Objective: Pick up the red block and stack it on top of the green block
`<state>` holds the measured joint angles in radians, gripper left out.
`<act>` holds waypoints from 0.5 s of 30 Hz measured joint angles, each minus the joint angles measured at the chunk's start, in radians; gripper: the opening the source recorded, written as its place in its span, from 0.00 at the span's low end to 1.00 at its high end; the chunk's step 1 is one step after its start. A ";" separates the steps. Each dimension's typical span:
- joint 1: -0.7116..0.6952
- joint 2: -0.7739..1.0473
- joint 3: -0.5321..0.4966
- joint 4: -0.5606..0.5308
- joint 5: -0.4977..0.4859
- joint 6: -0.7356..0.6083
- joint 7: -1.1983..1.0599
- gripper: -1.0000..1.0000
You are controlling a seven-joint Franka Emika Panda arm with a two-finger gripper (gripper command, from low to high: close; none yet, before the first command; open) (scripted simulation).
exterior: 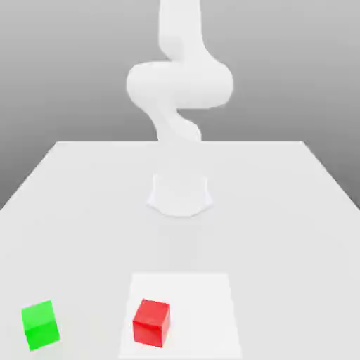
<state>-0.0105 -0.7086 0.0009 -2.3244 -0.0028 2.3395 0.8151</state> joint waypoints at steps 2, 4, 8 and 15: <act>-0.009 0.077 0.001 -0.021 -0.002 0.033 0.013 0.50; -0.016 0.151 0.000 -0.040 -0.005 0.065 0.025 0.50; -0.031 0.296 -0.001 -0.079 -0.008 0.128 0.048 0.50; -0.054 0.550 -0.007 -0.147 -0.010 0.237 0.086 0.50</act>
<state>-0.0645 -0.1585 -0.0063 -2.4712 -0.0132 2.5764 0.9011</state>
